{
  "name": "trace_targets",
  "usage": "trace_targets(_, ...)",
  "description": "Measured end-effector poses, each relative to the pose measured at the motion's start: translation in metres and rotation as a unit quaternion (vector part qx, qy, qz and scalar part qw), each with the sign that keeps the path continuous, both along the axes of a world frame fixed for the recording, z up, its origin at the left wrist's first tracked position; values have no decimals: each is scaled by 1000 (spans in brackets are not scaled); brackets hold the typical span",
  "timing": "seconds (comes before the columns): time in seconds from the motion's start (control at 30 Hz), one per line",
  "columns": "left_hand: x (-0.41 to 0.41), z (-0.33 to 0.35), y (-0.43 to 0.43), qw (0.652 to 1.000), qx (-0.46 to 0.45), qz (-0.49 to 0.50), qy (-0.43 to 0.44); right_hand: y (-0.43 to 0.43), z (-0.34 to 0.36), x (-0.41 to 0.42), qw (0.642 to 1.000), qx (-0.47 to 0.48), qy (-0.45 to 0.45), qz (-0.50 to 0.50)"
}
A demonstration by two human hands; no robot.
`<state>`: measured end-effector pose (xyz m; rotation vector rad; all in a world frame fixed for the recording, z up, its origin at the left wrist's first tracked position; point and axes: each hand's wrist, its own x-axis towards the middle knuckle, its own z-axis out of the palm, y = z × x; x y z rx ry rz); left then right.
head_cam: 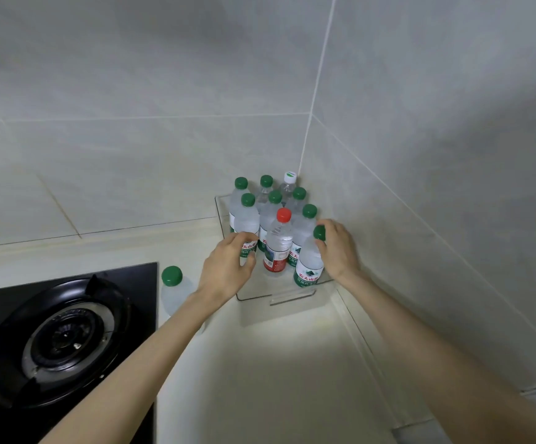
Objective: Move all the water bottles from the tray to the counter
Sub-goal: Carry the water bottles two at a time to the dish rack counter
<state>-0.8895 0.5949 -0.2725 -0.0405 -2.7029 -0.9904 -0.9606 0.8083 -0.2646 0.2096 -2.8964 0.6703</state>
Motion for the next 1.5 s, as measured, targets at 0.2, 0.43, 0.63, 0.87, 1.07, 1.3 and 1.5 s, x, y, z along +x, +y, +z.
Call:
trace_targets(0.2,8,13,-22,999,-11,16,36,-8,11,21,999,-19,9,42)
trace_targets(0.43,31,4,-80,990,-106,88,-23,-34,78,49,979,-135,127,90)
trace_targets(0.63,50,-12,-103,986,9,109,-122,-76,113,71,954,-173,187,159)
trace_targets(0.87,59,-29,-115,984,83,96,-128,-109,99,94,948,-186,147,212)
trace_targets(1.07,59,-33,-124,986,115,45,-117,-123,57,112,953,-164,58,246)
trace_targets(1.3,64,-35,-128,973,189,-22,-131,-127,9,124,962,-121,-4,243)
trace_targets(1.5,69,-57,-130,956,247,6,-161,-129,-14,123,963,-132,-44,230)
